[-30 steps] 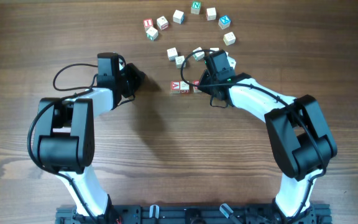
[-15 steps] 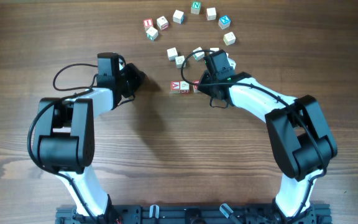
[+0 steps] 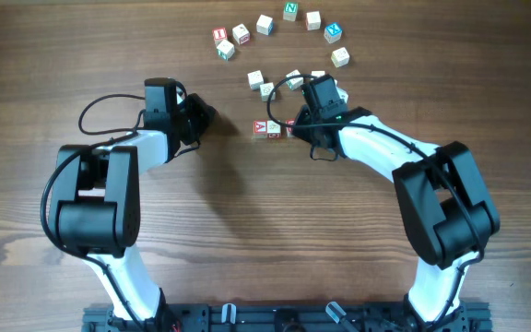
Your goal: Form a horizontal line
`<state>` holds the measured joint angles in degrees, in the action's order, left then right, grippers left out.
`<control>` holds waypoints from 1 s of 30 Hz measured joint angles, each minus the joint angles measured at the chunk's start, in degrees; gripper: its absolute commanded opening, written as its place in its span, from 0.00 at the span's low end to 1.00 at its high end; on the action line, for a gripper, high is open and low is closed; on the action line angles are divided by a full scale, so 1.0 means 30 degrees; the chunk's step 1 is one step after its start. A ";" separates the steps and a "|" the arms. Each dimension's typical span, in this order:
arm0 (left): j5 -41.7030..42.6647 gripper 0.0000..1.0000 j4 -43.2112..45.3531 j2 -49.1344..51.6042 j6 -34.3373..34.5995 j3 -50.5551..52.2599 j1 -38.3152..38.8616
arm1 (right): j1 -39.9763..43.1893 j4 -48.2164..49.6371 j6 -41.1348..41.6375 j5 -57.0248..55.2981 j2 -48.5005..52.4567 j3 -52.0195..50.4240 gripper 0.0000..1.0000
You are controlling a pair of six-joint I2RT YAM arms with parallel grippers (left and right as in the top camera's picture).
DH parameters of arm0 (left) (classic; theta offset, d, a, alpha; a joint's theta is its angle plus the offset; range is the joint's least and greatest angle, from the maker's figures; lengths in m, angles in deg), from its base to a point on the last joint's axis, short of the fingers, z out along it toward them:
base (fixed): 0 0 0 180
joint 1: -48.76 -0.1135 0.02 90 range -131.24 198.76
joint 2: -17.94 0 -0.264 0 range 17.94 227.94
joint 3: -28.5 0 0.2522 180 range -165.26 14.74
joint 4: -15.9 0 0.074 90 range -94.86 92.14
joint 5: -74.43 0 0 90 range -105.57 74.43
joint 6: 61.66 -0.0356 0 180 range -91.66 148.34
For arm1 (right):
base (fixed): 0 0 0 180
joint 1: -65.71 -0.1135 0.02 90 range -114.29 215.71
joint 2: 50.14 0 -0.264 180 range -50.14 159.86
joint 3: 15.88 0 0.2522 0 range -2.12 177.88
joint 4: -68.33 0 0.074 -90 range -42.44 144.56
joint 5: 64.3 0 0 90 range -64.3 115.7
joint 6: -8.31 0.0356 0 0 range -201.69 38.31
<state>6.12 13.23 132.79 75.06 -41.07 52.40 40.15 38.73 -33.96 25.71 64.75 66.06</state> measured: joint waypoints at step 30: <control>-0.0058 0.04 -0.0007 0.0000 0.0000 0.0000 0.0000 | -0.0240 0.0670 -0.0168 0.0248 0.0000 -0.0109 0.04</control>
<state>5.95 13.21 132.79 75.06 -41.07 52.40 39.43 40.74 -34.47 26.45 64.75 65.73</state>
